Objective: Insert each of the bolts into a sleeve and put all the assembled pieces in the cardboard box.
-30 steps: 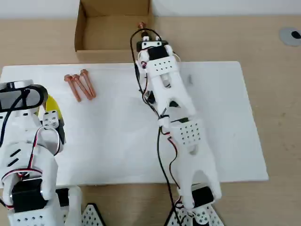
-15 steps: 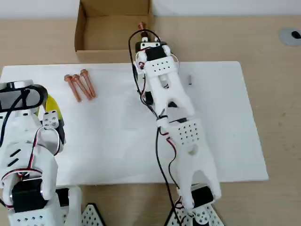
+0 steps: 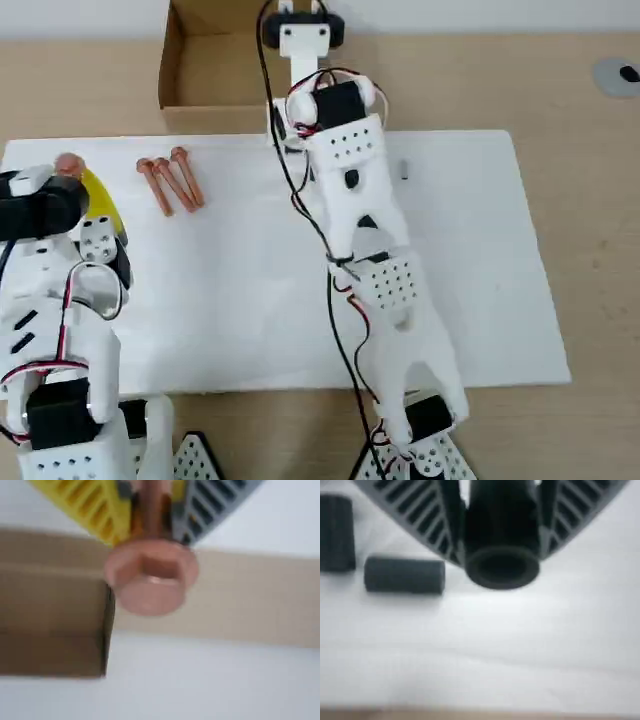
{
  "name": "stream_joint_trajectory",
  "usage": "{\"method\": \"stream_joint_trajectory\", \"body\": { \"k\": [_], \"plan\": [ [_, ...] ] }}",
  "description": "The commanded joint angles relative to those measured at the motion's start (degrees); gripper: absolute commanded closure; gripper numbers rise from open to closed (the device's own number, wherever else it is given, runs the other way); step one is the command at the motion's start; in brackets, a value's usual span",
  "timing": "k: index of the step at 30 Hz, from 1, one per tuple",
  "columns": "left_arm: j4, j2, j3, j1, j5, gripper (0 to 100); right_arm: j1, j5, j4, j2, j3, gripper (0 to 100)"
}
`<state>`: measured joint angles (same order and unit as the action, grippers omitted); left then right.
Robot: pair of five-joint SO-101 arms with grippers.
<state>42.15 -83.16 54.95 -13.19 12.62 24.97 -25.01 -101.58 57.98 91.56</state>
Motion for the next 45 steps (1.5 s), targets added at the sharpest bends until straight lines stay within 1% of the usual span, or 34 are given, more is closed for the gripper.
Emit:
{"method": "stream_joint_trajectory", "body": {
  "k": [1, 4, 7, 11, 14, 19, 23, 28, 31, 33, 35, 39, 45],
  "plan": [
    [-7.91, -0.31, 1.05, -3.96, -0.62, 99, 1.27, 1.85, -0.79, -4.0, 4.09, 98.8],
    [-11.87, -0.31, 3.16, -7.65, -2.99, 99, 2.59, 1.93, -0.79, -10.42, 4.0, 98.8],
    [-11.78, -0.22, 4.04, -10.11, -7.21, 99, 5.05, 2.11, -0.79, -17.63, 4.0, 98.8],
    [-11.87, -0.22, 5.36, -10.11, -11.25, 99, 8.75, 2.11, -0.88, -26.51, 3.82, 98.9],
    [-11.87, -0.22, 5.45, -10.11, -14.33, 99, 10.42, 3.96, -0.88, -30.2, 3.21, 98.9],
    [-11.78, -0.22, 5.45, -7.82, -15.3, 99, 10.77, 4.13, -0.97, -36.53, -5.85, 98.9],
    [-11.78, -0.22, 5.45, -6.15, -15.38, 99, 13.14, 4.04, -0.97, -47.34, -21.67, 98.9],
    [-12.13, -0.22, 5.36, -4.4, -15.38, 99, 18.07, 2.81, -0.53, -64.75, -47.87, 98.9],
    [-12.13, -0.4, 5.36, -2.02, -15.3, 99, 18.68, 2.99, 2.64, -73.45, -61.58, 98.9],
    [-12.22, -0.57, 4.92, 0.35, -15.21, 99, 18.51, 3.16, 6.24, -78.9, -69.49, 98.9],
    [-12.31, -0.48, 4.66, 2.29, -15.12, 99, 18.15, 5.01, 10.02, -84.09, -77.32, 98.9],
    [-12.22, -0.48, 4.66, 5.19, -15.12, 99, 17.89, 8.7, 20.92, -94.02, -95.16, 98.9],
    [-11.87, -0.66, 3.69, 7.56, -15.3, 99, 18.15, 16.26, 44.57, -107.21, -123.65, 98.9]
  ]
}}
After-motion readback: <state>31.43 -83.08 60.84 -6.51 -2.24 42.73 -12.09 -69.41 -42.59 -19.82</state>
